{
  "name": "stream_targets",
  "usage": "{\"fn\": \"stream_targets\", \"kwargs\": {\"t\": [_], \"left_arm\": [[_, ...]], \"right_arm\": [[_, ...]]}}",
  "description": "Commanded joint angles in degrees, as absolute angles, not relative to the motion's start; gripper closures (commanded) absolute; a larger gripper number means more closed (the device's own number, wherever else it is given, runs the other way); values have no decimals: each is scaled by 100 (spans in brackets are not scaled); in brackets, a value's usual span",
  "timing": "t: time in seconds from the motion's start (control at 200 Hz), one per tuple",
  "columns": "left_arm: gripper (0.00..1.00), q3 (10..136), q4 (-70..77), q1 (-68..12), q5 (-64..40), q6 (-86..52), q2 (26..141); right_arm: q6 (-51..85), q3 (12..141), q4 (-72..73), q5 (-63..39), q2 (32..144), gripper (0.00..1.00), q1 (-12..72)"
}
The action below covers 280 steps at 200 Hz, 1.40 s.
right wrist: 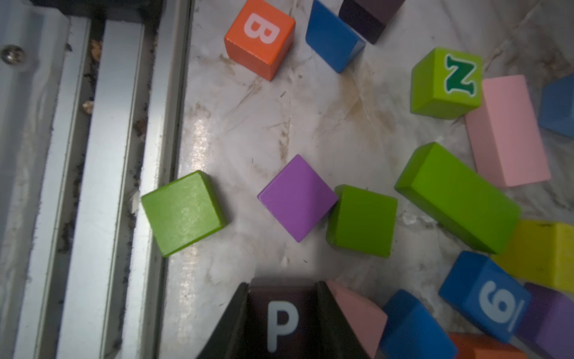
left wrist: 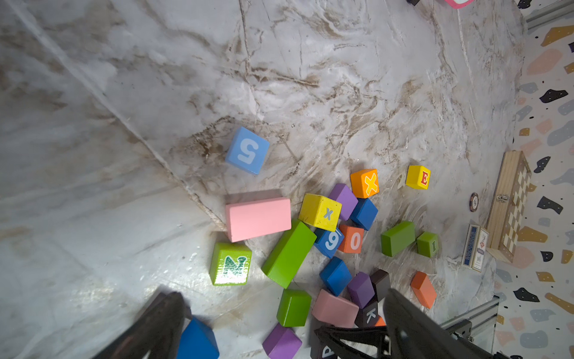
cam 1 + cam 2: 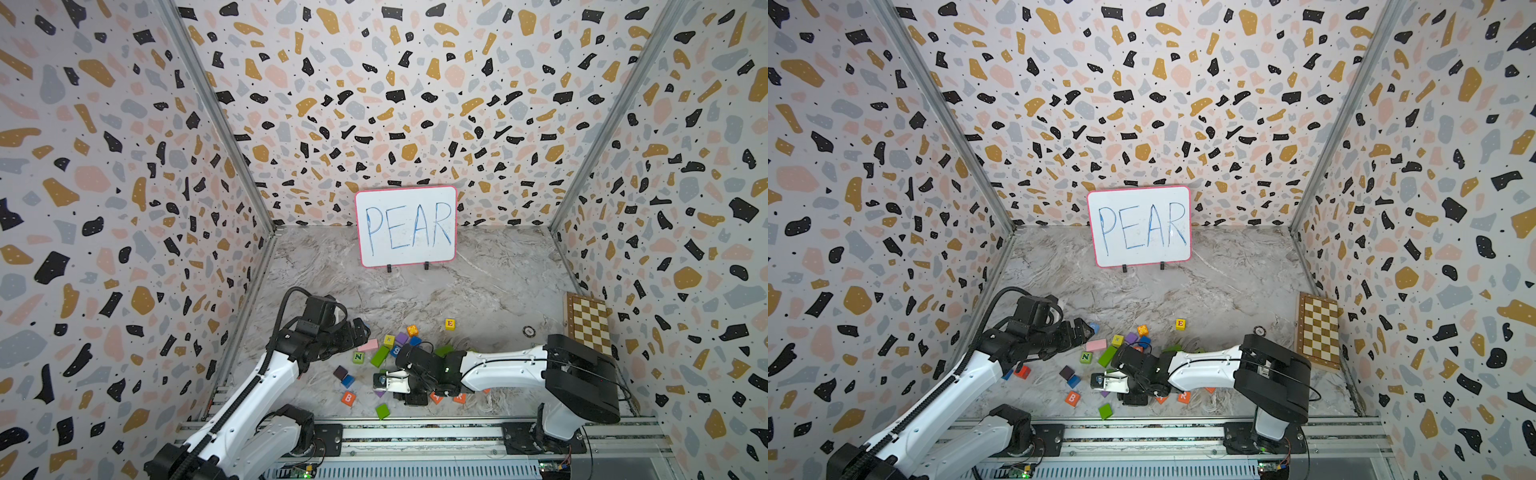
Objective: Spell the uppercase word “pear” with letter blocks
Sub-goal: Pick up the letter block from the center of the board, then place the letter block at the center of the board.
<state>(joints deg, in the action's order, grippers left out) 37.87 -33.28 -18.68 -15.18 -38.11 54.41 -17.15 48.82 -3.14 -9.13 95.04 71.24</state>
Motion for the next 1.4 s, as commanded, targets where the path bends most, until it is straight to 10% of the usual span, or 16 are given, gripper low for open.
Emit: {"fn": "stream_targets", "kwargs": {"t": [0.0, 0.816, 1.397], "left_arm": [[1, 3987, -2990, -1789, -1582, -3762, 5512], [1, 4895, -1897, -1297, -1874, -4006, 7688], [1, 4711, -1944, -1231, -1837, -3949, 7718]], "right_arm": [[-1475, 5014, -557, -760, 9201, 78, 7022], [1689, 7892, -626, 136, 11573, 79, 4737], [3008, 9517, -1305, 531, 13066, 72, 4598]]}}
